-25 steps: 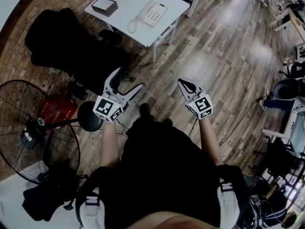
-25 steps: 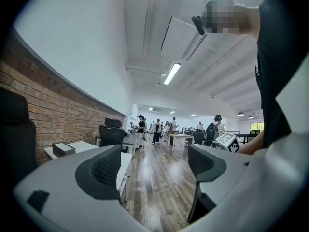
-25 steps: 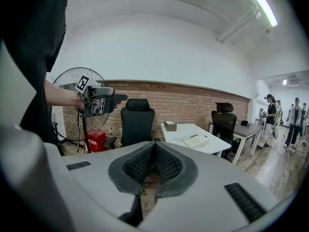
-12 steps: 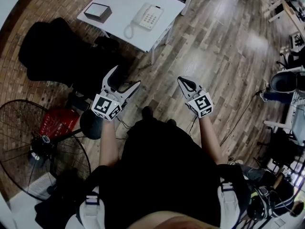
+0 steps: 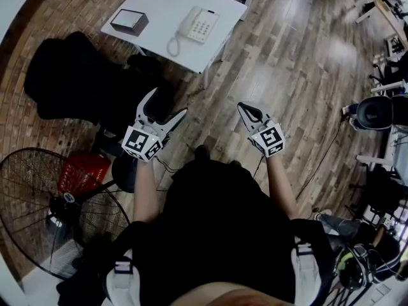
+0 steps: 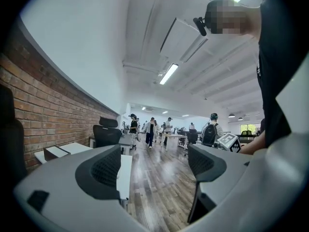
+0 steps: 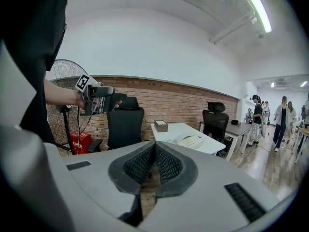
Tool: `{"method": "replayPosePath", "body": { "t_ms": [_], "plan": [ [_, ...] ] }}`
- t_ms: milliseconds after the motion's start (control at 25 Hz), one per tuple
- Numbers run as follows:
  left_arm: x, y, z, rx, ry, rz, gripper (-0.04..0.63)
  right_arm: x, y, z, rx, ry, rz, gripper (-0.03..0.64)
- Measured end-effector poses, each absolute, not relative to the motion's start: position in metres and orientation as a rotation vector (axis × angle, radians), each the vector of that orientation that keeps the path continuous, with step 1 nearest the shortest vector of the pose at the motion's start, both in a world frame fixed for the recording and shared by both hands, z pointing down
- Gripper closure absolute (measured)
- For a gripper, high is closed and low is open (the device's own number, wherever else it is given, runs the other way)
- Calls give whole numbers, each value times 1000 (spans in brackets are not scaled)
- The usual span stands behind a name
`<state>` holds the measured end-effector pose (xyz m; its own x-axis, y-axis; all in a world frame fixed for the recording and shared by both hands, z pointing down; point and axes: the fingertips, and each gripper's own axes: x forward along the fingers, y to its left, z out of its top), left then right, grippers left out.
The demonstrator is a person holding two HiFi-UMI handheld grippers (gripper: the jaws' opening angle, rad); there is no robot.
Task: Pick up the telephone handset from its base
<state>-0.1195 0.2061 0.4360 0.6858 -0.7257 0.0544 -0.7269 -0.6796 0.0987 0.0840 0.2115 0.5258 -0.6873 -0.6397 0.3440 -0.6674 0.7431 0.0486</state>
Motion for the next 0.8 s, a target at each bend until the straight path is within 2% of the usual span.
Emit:
{"method": "replayPosePath", "body": {
  "t_ms": [800],
  "plan": [
    [-150, 187, 440, 2796, -1166, 35, 170, 48, 193, 526, 1041, -2601, 102, 619]
  ]
}}
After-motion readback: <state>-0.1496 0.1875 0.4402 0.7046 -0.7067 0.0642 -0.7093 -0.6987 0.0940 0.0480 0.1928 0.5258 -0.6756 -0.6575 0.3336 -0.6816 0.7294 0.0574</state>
